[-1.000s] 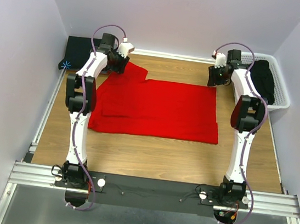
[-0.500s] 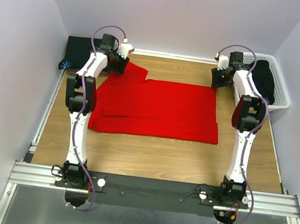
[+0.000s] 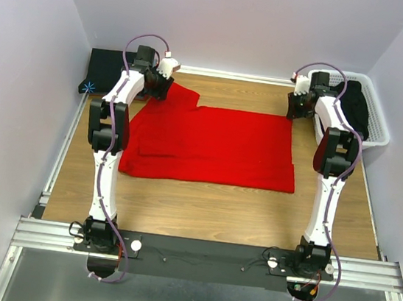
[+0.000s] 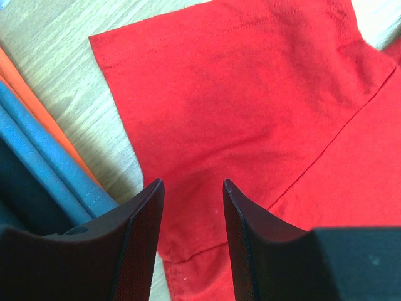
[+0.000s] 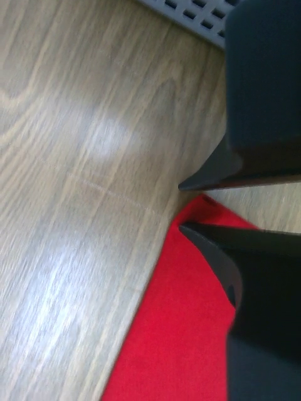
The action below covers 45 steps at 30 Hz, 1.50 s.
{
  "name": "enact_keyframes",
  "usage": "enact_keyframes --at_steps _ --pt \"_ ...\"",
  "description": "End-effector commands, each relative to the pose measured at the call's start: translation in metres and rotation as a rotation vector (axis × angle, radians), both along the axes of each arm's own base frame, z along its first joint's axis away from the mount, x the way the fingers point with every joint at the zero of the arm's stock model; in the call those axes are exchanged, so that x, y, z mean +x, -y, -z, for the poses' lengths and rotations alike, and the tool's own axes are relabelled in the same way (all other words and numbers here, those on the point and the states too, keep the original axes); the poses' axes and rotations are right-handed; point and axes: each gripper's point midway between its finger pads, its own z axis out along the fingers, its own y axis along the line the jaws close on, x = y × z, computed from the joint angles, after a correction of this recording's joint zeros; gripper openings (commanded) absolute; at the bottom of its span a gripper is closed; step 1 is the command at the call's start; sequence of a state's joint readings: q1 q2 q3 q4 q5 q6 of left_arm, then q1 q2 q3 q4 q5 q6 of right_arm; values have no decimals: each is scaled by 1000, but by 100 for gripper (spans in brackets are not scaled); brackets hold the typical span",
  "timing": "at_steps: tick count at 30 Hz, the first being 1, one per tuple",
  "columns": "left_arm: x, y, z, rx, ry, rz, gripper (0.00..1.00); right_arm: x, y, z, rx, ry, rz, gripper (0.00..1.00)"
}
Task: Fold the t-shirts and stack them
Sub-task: Fold the tshirt
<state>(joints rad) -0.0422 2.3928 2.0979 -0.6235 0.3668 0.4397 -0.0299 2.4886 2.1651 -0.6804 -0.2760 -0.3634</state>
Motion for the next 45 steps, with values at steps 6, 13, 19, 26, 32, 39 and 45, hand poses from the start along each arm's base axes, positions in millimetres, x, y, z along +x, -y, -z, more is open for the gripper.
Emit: enact_keyframes --at_steps 6,13,19,26,32,39,45 --pt "18 -15 -15 -15 38 -63 51 -36 -15 32 69 -134 -51 1" --pt "29 -20 -10 6 55 -66 52 -34 -21 22 103 -115 -68 1" --pt "28 -20 12 14 18 -74 52 -32 -22 14 108 -101 -67 0" --pt "23 -20 33 9 -27 -78 49 -34 -22 14 104 -103 -69 1" --pt "25 -18 36 3 -22 -73 36 -33 -24 6 114 -91 -73 1" --pt "28 -19 34 5 -15 -69 10 -30 -24 -5 117 -69 -75 1" --pt "33 -21 13 0 36 -76 0 -27 -26 -20 129 -43 -75 1"
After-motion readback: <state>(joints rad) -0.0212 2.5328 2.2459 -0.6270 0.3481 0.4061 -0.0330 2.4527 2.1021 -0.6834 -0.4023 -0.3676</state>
